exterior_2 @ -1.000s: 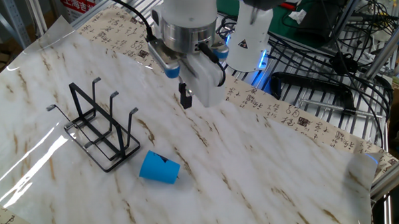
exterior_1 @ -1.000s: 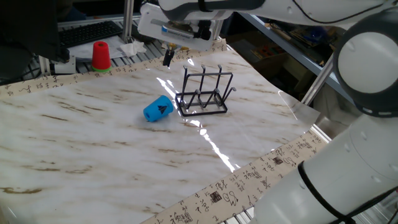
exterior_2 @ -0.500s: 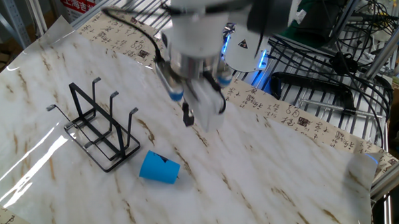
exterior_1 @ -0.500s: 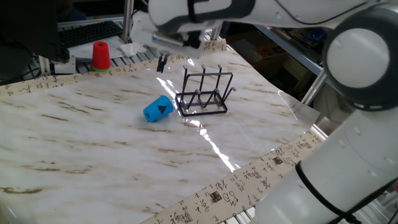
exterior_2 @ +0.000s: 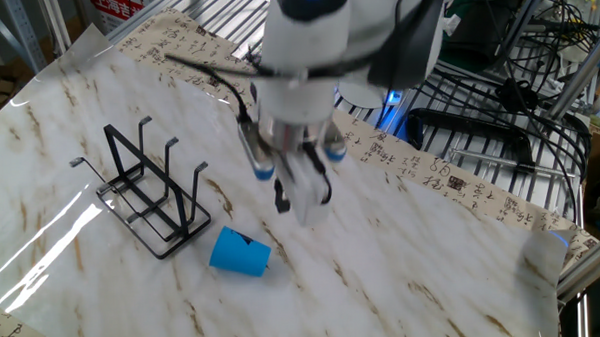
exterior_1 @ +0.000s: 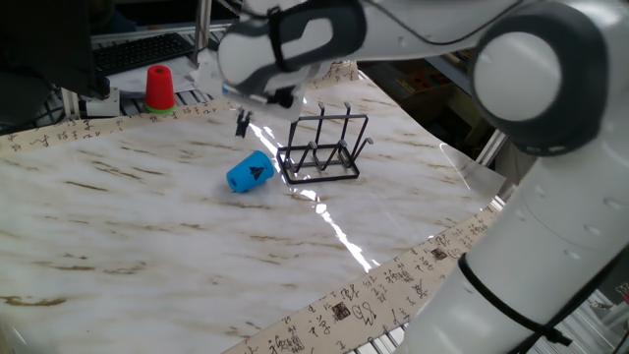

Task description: Put the cup on the cup rack

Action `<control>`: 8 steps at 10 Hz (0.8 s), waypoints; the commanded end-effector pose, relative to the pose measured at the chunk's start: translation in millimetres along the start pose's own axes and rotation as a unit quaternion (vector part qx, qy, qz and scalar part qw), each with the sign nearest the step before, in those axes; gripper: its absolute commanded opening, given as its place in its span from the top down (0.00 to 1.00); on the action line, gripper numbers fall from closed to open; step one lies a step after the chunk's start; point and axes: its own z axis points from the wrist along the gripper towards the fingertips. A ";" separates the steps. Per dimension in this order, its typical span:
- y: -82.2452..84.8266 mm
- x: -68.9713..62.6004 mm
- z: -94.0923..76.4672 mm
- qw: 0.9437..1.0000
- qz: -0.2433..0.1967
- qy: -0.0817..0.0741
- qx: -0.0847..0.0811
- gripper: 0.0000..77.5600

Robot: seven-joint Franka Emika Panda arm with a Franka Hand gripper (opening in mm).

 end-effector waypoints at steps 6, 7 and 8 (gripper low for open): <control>12.4 -7.8 90.9 0.986 0.168 -0.013 0.001 1.00; 11.8 -8.7 96.5 0.984 0.179 -0.014 0.001 1.00; 10.4 -10.4 101.8 0.982 0.186 -0.016 0.000 1.00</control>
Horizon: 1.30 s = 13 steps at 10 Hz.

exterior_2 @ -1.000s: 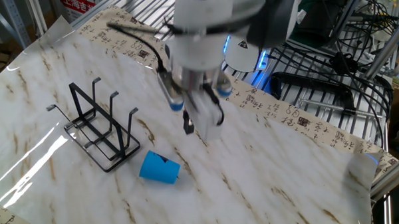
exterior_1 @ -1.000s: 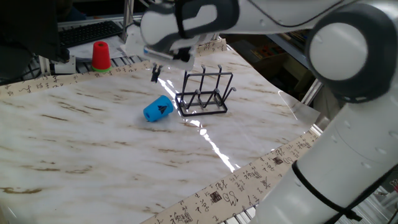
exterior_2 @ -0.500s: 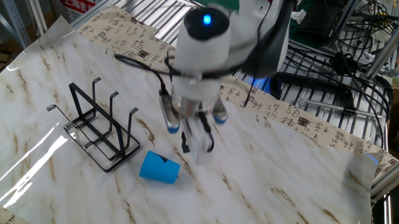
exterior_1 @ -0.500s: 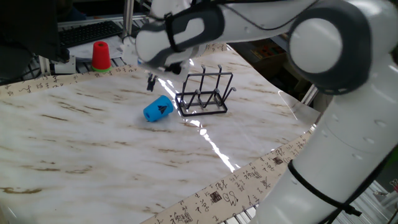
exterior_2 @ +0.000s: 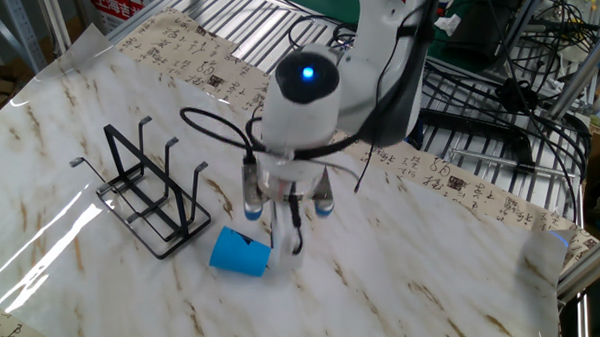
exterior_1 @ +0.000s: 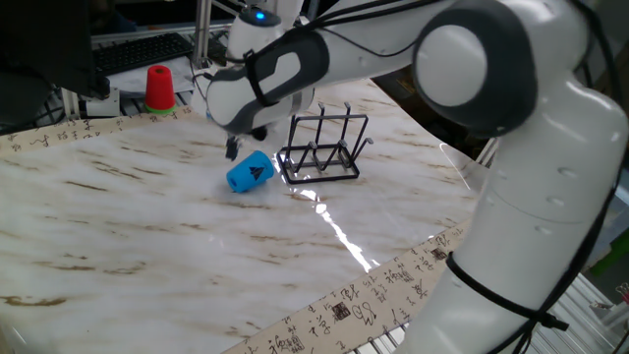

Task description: Put the cup on the cup rack

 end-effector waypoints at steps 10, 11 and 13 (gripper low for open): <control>-9.5 -15.9 31.5 0.988 0.153 -0.011 -0.008 1.00; -9.5 -15.9 31.5 0.988 0.153 -0.012 -0.007 1.00; -9.4 -15.9 31.5 0.988 0.155 -0.008 -0.007 1.00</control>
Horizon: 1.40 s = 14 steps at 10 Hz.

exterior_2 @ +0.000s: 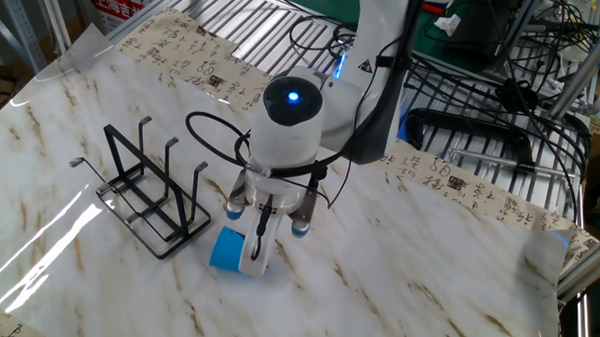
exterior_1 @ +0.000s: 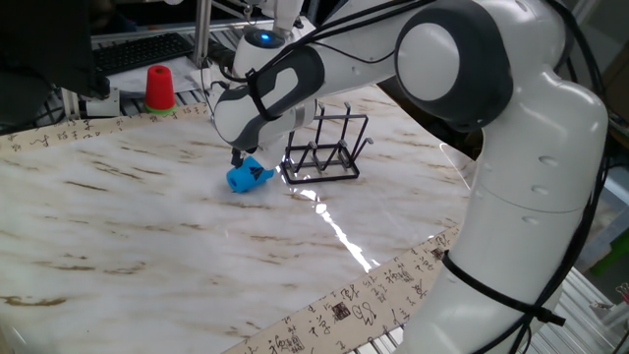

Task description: Put the cup on the cup rack

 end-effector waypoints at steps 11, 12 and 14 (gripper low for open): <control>0.5 -0.1 -1.4 0.999 0.035 0.007 0.011 1.00; 0.5 -0.1 -1.4 0.999 0.035 0.005 0.011 1.00; 0.5 -0.1 -1.4 0.999 0.043 -0.013 0.013 1.00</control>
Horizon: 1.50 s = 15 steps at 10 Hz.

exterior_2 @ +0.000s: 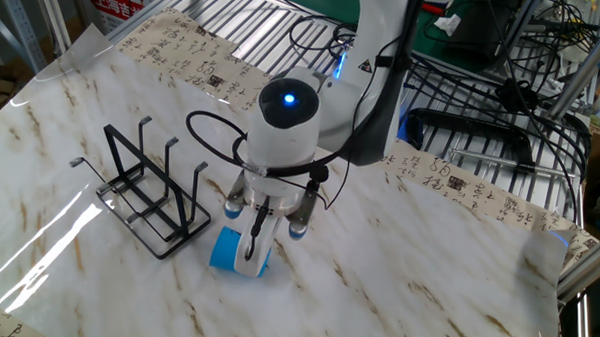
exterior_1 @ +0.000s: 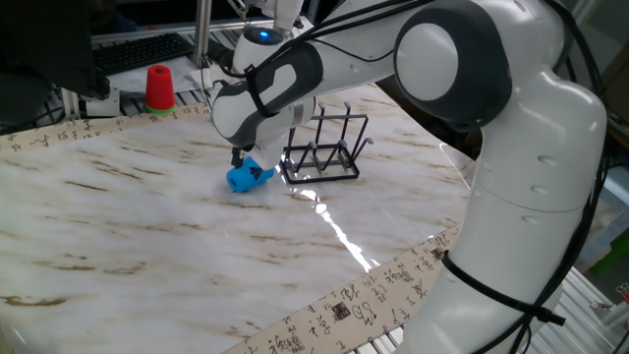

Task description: Put the cup on the cup rack

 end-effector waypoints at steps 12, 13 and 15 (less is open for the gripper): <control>4.4 5.1 11.9 0.998 0.037 -0.048 0.006 1.00; 5.0 5.8 13.6 0.998 0.034 -0.050 0.006 1.00; 5.1 6.0 14.1 0.998 0.031 -0.051 0.006 1.00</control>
